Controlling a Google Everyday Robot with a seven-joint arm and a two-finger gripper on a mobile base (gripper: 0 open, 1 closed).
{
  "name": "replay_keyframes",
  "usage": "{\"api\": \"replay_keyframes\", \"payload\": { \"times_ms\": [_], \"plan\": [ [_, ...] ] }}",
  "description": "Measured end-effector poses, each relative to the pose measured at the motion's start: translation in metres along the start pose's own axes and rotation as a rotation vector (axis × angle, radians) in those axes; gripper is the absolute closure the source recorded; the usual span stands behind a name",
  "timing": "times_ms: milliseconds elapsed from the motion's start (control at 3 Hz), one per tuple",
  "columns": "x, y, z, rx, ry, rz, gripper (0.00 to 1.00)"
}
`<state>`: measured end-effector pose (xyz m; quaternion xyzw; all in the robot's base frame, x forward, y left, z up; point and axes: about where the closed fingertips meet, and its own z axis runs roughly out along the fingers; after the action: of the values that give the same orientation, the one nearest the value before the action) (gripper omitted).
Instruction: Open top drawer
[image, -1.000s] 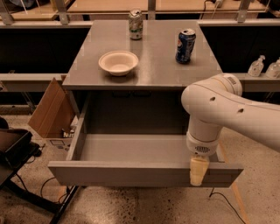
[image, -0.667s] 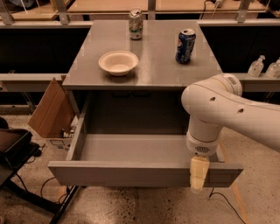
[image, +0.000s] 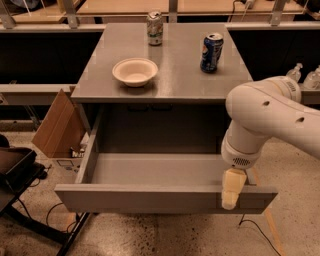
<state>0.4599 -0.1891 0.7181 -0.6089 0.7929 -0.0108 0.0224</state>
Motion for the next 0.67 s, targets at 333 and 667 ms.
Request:
{"api": "replay_keyframes", "payload": {
  "times_ms": [333,667],
  "plan": [
    [0.006,-0.037,-0.030,0.064,-0.119,-0.049,0.00],
    [0.013,-0.079,-0.076,0.129,-0.210,-0.077,0.00]
  ]
}}
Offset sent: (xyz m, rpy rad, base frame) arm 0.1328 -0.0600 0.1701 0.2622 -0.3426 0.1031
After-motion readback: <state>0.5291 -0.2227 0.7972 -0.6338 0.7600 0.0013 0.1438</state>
